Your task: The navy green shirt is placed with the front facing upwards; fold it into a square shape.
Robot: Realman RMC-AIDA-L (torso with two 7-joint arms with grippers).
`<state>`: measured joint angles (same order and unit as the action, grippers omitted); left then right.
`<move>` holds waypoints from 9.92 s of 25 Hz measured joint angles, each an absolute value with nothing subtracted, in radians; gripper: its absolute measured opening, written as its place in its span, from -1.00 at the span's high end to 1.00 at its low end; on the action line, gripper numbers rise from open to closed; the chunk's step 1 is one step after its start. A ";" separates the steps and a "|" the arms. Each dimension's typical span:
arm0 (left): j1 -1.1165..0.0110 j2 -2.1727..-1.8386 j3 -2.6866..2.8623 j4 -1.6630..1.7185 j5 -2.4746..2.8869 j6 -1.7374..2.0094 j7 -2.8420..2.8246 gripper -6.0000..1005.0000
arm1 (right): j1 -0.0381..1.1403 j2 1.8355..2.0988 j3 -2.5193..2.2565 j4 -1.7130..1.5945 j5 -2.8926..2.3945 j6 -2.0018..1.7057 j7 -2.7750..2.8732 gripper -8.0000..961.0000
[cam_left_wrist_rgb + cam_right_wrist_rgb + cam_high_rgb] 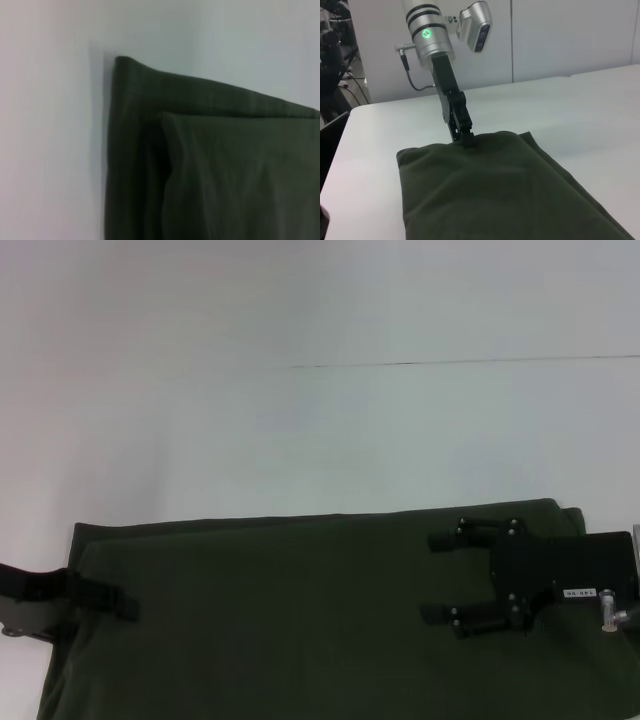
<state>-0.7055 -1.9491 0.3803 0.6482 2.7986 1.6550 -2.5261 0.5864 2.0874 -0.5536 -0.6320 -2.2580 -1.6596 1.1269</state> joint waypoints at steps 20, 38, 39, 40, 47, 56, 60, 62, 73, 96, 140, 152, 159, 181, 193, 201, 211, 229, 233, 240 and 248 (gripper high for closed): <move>-0.706 -1.954 0.415 0.660 2.803 1.646 -2.524 0.43 | 0.592 2.086 -0.554 -0.647 -2.251 -1.659 1.149 -0.87; -0.713 -1.938 0.424 0.733 2.853 1.639 -2.538 0.93 | 0.585 2.087 -0.546 -0.646 -2.179 -1.657 1.146 -0.87; -0.713 -1.932 0.425 0.741 2.856 1.639 -2.539 0.93 | 0.583 2.087 -0.546 -0.646 -2.170 -1.655 1.145 -0.87; -0.713 -1.925 0.427 0.746 2.858 1.640 -2.539 0.93 | 0.582 2.087 -0.545 -0.646 -2.162 -1.654 1.145 -0.87; -0.701 -1.887 0.485 0.837 2.859 1.632 -2.569 0.93 | 0.581 2.088 -0.544 -0.639 -2.132 -1.645 1.142 -0.87; -0.704 -1.855 0.486 0.861 2.859 1.624 -2.579 0.93 | 0.580 2.089 -0.546 -0.624 -2.119 -1.644 1.141 -0.87; -0.715 -1.859 0.484 0.857 2.856 1.646 -2.596 0.93 | 0.580 2.091 -0.544 -0.620 -2.118 -1.639 1.140 -0.87; -0.726 -1.861 0.480 0.857 2.848 1.672 -2.602 0.93 | 0.580 2.092 -0.544 -0.616 -2.114 -1.628 1.140 -0.87; -0.796 -1.908 0.477 0.876 2.605 1.883 -2.665 0.93 | 0.538 2.092 -0.545 -0.596 -1.973 -1.533 1.140 -0.87; -0.822 -2.166 0.551 0.741 2.251 1.800 -2.632 0.93 | 0.492 2.090 -0.541 -0.539 -1.833 -1.424 1.088 -0.87; -0.750 -2.163 0.744 0.411 2.100 1.746 -2.275 -0.31 | 0.518 2.092 -0.552 -0.500 -1.809 -1.400 1.088 -0.87; -0.755 -2.162 0.809 0.504 2.091 1.645 -2.273 -0.89 | 0.523 2.092 -0.551 -0.490 -1.808 -1.394 1.077 -0.87; -0.746 -2.134 0.740 0.588 2.088 1.669 -2.287 -0.89 | 0.525 2.092 -0.552 -0.486 -1.808 -1.394 1.079 -0.87; -0.435 -2.154 0.478 0.675 1.877 1.715 -1.398 -0.88 | 0.718 1.969 -0.864 -0.631 -2.033 -1.412 2.438 -0.87; -0.432 -2.161 0.418 0.605 1.779 1.506 -1.241 -0.87 | 0.819 1.944 -0.866 -0.568 -2.110 -1.514 2.685 -0.87; -0.424 -2.158 0.377 0.608 1.712 1.486 -1.186 -0.87 | 0.850 1.936 -0.871 -0.535 -2.131 -1.515 2.769 -0.87; -0.401 -2.162 0.331 0.588 1.676 1.472 -1.075 -0.87 | 0.911 1.947 -0.879 -0.468 -2.136 -1.548 2.801 -0.87; -0.396 -2.164 0.322 0.535 1.643 1.464 -0.993 -0.87 | 0.907 1.960 -0.938 -0.422 -2.140 -1.461 2.795 -0.80; -0.401 -2.164 0.327 0.535 1.643 1.449 -0.992 -0.87 | 0.910 1.979 -0.935 -0.423 -2.135 -1.438 2.792 -0.76; -0.402 -2.164 0.329 0.536 1.643 1.445 -0.990 -0.87 | 0.923 2.009 -0.940 -0.426 -2.134 -1.400 2.784 -0.69; -0.403 -2.164 0.323 0.538 1.643 1.453 -0.979 -0.87 | 0.930 2.021 -0.967 -0.440 -2.138 -1.394 2.700 -0.60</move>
